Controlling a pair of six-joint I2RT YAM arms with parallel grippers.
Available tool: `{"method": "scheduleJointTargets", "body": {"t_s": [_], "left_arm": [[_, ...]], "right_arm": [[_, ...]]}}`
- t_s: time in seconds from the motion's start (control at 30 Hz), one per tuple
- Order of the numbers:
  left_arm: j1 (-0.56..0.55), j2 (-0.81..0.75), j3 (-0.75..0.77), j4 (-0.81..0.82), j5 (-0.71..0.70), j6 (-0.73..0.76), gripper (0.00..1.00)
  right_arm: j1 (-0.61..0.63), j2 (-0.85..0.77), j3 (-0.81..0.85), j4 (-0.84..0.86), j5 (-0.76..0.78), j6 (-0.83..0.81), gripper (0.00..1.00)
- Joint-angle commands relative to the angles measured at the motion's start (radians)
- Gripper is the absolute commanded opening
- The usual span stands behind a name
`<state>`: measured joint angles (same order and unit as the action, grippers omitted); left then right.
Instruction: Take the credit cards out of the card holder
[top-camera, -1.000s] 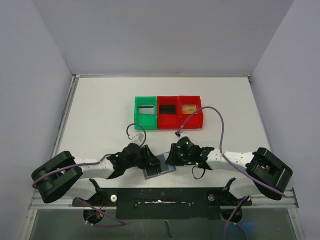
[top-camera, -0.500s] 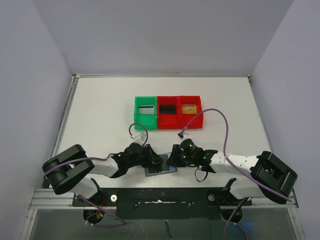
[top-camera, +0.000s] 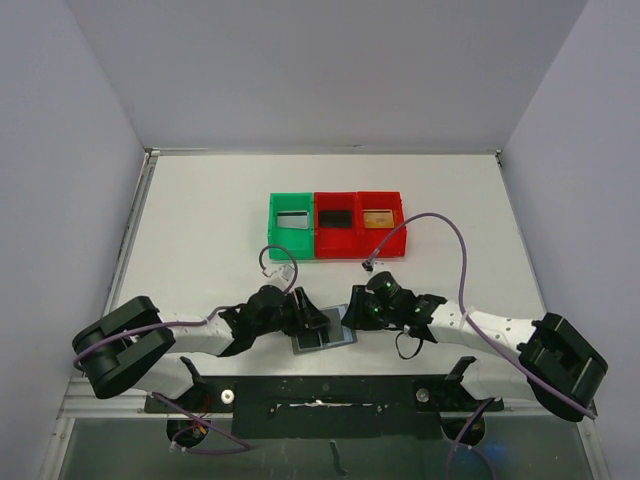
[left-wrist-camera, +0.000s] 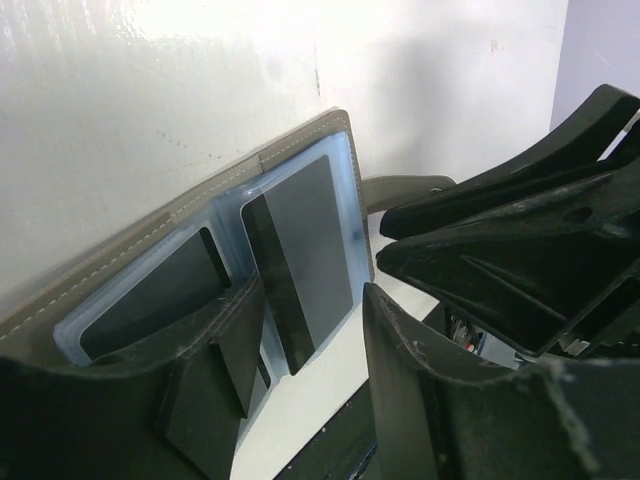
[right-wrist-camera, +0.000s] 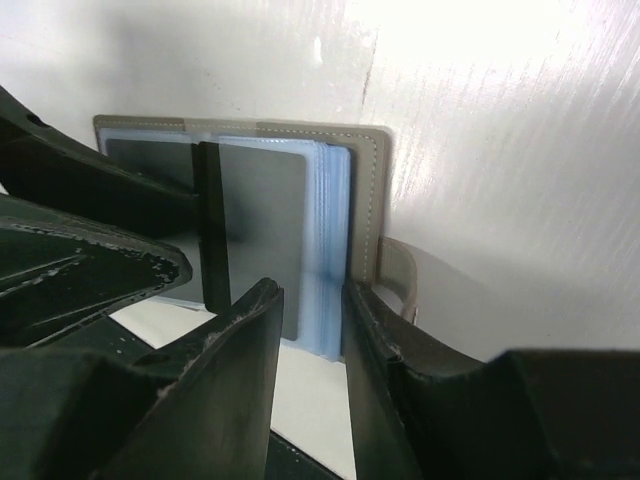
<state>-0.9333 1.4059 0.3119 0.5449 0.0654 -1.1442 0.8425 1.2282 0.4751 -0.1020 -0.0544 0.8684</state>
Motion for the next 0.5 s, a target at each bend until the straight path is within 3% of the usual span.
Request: {"method": "scheduleJointTargets", "body": {"t_s": [0.0, 0.47], "left_arm": [[-0.002, -0.027, 0.004, 0.023, 0.03, 0.006, 0.41], [-0.002, 0.038, 0.02, 0.014, 0.048, -0.005, 0.39]], "right_arm": [[-0.012, -0.061, 0.055, 0.007, -0.031, -0.029, 0.32], [-0.02, 0.067, -0.001, 0.139, -0.127, 0.022, 0.28]]}}
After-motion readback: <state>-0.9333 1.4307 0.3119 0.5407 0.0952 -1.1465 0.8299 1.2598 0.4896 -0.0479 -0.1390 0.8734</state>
